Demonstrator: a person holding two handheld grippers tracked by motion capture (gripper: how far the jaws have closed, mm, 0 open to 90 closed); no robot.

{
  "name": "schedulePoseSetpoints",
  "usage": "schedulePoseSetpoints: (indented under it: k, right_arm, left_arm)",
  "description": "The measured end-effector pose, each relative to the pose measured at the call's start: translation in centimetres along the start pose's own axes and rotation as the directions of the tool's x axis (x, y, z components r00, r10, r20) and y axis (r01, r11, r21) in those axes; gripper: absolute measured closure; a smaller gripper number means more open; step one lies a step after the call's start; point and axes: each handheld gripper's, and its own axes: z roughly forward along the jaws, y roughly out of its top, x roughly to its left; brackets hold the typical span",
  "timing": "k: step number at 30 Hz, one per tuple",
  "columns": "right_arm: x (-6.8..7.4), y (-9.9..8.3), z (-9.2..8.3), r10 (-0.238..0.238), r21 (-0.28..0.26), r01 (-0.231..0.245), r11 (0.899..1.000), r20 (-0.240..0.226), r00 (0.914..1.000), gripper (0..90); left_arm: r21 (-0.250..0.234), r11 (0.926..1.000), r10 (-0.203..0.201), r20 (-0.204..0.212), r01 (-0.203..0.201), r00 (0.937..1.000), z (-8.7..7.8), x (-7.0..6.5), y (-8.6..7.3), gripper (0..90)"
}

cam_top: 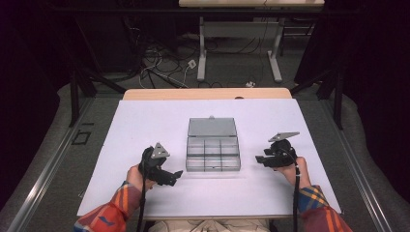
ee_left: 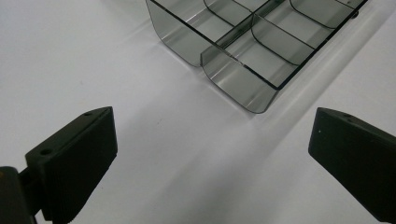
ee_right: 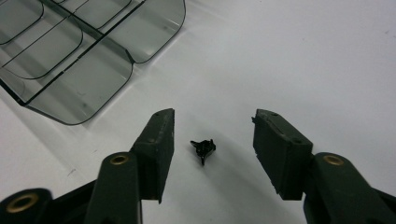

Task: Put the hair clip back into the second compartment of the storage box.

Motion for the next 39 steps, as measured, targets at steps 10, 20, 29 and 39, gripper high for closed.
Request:
schedulePoseSetpoints:
  k: [10,20,29,39]
  right_arm:
    - [0.7,-0.1,0.6,-0.08,0.023,0.08,0.996,-0.015,0.9967,68.6]
    - [1.0,-0.3,1.4,-0.103,0.057,0.102,0.993,0.019,0.9945,72.7]
    - [1.2,-0.2,1.5,-0.119,0.071,0.117,0.991,0.019,0.9928,79.1]
    - [1.2,-0.1,1.4,-0.1,0.059,0.099,0.993,0.019,0.9948,79.3]
  left_arm:
    - [-0.001,0.9999,-0.012,-0.004,0.012,0.9999,0.0,0.0,0.1,1.5]
    - [0.003,0.9999,-0.015,-0.008,0.015,0.9999,0.0,0.2,0.0,1.6]
    - [0.004,0.9999,-0.017,-0.008,0.017,0.9998,0.0,0.2,0.1,1.6]
    - [0.008,0.9999,-0.012,-0.008,0.012,0.9999,-0.1,0.3,0.1,1.6]
